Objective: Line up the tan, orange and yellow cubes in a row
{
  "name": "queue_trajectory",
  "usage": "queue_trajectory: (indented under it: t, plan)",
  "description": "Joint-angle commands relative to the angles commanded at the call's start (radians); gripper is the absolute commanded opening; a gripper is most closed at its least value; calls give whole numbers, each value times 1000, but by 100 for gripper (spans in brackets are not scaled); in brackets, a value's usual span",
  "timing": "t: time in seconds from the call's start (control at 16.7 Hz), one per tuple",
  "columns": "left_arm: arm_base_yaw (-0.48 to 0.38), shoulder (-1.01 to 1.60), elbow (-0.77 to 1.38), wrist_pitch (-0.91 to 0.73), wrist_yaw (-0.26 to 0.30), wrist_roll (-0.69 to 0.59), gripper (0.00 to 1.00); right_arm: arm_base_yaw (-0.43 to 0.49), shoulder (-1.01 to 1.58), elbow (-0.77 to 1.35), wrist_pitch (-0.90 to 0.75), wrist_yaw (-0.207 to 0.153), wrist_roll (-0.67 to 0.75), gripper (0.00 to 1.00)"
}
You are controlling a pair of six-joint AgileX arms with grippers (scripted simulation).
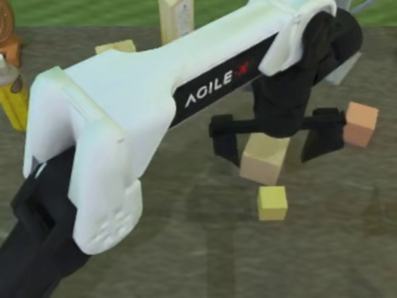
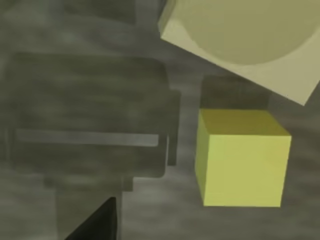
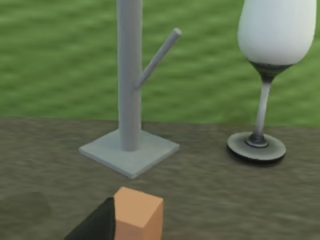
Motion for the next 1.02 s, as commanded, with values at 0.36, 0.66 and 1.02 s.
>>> queue_trajectory:
  t: [0.36, 0.66, 1.02]
  plan:
    - [178, -397, -378, 225, -10, 63, 100, 20, 365, 362, -232, 1, -183, 100]
    - [392, -962, -903, 521, -14, 200, 100, 41, 905, 837, -526, 6, -407, 100]
    - [637, -1666, -1603, 909, -10, 457, 100, 72, 1601, 1405, -896, 11, -684, 100]
